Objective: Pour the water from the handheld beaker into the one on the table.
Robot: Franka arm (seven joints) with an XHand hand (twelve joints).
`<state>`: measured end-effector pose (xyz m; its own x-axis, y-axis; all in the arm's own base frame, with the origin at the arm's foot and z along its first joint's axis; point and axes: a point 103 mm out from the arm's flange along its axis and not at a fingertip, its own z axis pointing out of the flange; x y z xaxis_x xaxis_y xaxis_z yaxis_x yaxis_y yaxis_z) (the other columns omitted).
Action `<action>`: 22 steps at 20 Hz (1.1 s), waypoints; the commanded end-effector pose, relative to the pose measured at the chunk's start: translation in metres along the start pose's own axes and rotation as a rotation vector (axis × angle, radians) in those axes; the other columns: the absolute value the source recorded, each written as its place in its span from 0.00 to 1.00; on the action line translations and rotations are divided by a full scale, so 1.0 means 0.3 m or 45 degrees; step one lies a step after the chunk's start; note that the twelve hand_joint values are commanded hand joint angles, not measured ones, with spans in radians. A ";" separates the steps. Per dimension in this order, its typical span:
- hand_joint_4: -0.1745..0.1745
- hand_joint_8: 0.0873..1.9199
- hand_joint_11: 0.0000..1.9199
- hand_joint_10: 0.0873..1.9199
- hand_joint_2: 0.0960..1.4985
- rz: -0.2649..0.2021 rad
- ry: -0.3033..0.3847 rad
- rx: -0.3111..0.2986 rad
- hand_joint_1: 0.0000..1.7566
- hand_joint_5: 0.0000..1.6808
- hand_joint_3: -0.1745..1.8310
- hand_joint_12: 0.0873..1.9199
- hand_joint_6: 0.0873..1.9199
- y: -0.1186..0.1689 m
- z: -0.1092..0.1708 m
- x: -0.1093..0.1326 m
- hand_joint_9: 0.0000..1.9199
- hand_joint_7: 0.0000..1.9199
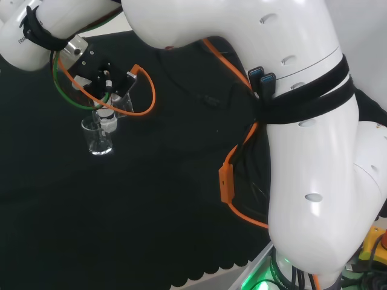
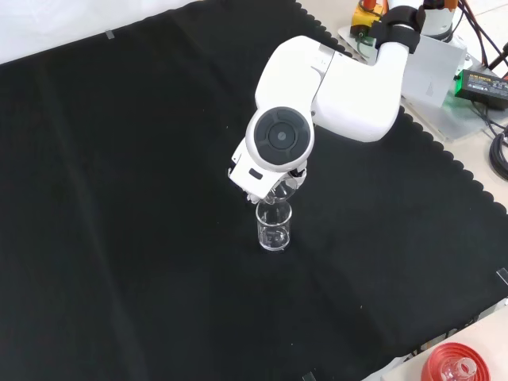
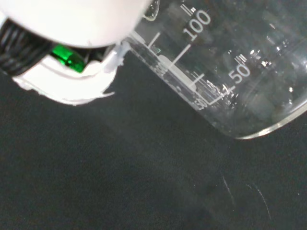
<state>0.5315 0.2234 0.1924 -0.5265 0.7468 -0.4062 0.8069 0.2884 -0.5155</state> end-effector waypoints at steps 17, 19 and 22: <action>0.00 0.00 0.67 0.02 0.38 -0.029 0.153 -0.095 0.75 0.88 0.37 0.40 0.07 -0.023 -0.015 -0.040 0.85 0.84; 0.00 0.00 0.67 0.02 0.38 -0.034 0.197 -0.124 0.75 0.88 0.37 0.40 0.07 -0.033 -0.019 -0.057 0.85 0.84; 0.00 0.00 0.67 0.02 0.38 -0.037 0.263 -0.183 0.75 0.88 0.37 0.40 0.07 -0.047 -0.018 -0.084 0.85 0.84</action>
<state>0.5337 0.2130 0.2045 -0.5088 0.8023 -0.3121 0.8172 0.3362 -0.4680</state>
